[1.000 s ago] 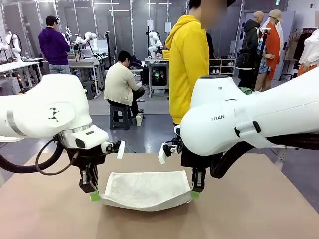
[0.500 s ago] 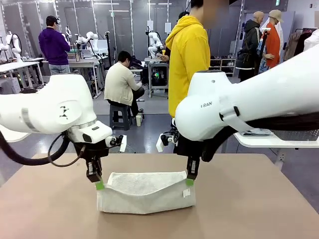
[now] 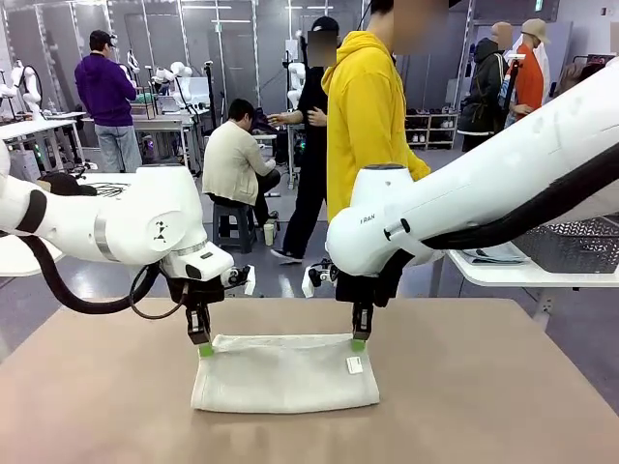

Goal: Fold the towels and place them in the basket.
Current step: When a person lays out a Towel with hook on the table, fold it in half twice.

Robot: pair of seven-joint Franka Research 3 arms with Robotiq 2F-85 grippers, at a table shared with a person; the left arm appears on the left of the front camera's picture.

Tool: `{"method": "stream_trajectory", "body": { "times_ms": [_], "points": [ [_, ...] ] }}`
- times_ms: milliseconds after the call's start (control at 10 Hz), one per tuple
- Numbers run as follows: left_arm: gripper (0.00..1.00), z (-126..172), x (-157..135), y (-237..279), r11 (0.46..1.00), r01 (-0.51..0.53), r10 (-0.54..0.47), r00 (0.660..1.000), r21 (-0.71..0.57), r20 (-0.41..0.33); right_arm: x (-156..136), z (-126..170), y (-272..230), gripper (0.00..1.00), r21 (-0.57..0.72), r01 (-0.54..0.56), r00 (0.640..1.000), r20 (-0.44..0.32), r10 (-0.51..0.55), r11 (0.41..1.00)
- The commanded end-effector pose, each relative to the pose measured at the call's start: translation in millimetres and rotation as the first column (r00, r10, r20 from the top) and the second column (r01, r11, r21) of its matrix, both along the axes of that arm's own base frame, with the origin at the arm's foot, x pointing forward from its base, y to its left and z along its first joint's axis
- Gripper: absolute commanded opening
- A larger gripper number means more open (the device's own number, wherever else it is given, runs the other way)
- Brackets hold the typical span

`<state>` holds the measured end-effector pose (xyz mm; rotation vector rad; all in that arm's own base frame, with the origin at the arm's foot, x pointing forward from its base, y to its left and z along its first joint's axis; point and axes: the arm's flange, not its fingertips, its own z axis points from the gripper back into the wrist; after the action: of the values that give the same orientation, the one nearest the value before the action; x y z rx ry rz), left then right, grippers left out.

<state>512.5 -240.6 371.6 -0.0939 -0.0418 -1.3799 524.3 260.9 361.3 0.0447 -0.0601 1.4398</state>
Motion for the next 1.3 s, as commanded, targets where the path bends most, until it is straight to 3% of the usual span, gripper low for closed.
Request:
{"method": "stream_trajectory", "body": {
  "times_ms": [0, 500, 900, 1200],
  "points": [
    [0.05, -11, 23, -3, 1.000, -0.008, 0.008, 0.999, -0.011, 0.053, 21, -9, 7, 0.07, -0.002, -0.020, 0.999, 0.041, 0.020, 1.000],
    [0.05, -36, 58, -2, 1.000, -0.006, 0.001, 0.987, 0.031, 0.159, 46, -27, 5, 0.07, 0.002, 0.035, 0.994, 0.104, -0.035, 0.999],
    [0.05, -35, 65, 7, 0.994, -0.086, 0.071, 0.976, 0.064, 0.207, 53, -31, 0, 0.07, 0.012, 0.068, 0.987, 0.147, -0.069, 0.998],
    [0.05, -36, 67, 3, 0.997, -0.061, 0.051, 0.976, 0.040, 0.211, 58, -36, 1, 0.07, 0.042, 0.068, 0.984, 0.160, -0.074, 0.997]
  ]
}}
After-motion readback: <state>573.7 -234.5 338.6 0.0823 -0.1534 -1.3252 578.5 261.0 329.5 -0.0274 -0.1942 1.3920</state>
